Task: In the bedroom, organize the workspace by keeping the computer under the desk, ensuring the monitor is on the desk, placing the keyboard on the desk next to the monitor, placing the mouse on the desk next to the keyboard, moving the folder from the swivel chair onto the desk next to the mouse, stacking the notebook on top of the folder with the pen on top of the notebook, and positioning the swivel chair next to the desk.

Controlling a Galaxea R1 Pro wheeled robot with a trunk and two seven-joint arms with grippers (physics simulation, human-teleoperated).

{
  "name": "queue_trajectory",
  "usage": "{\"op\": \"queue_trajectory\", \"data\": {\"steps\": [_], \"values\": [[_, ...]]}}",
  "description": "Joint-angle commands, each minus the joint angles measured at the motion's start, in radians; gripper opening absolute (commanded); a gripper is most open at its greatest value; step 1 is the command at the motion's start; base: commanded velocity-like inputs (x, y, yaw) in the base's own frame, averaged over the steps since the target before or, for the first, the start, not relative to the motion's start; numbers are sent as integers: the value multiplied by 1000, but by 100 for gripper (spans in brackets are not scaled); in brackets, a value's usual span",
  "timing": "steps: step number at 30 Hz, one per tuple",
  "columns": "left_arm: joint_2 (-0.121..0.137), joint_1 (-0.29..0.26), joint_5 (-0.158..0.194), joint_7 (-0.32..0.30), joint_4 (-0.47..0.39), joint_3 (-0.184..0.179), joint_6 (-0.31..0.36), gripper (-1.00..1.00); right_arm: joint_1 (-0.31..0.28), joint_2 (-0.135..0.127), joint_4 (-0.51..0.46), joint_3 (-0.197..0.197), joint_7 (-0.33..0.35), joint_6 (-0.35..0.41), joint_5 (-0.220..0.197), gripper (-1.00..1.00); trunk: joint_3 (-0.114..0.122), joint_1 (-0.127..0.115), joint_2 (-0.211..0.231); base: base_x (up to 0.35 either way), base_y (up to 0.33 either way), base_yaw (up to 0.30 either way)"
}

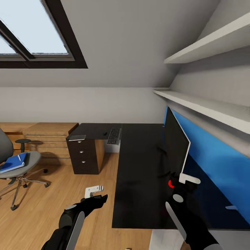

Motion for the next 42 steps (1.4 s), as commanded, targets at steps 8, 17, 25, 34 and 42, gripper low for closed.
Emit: {"op": "queue_trajectory", "data": {"steps": [8,17,25,34,42], "values": [[0,-1,9,7,-1,0,4,100,-1,-2,-1,5,-8,6,-4,100,-1,0,-1,-3,-33,0],[0,-1,9,7,-1,0,5,100,-1,-2,-3,11,-6,3,-4,100,-1,0,-1,0,-199,0],[0,-1,9,7,-1,0,5,100,-1,-2,-3,12,-5,-3,-4,100,-1,0,-1,0,-124,0],[0,-1,9,6,-1,0,4,100,-1,-2,-3,13,-5,-3,-4,100,-1,0,-1,0,-55,0],[0,-1,9,6,-1,0,4,100,-1,-2,-3,13,-5,-3,-4,100,-1,0,-1,0,-2,0]]}}
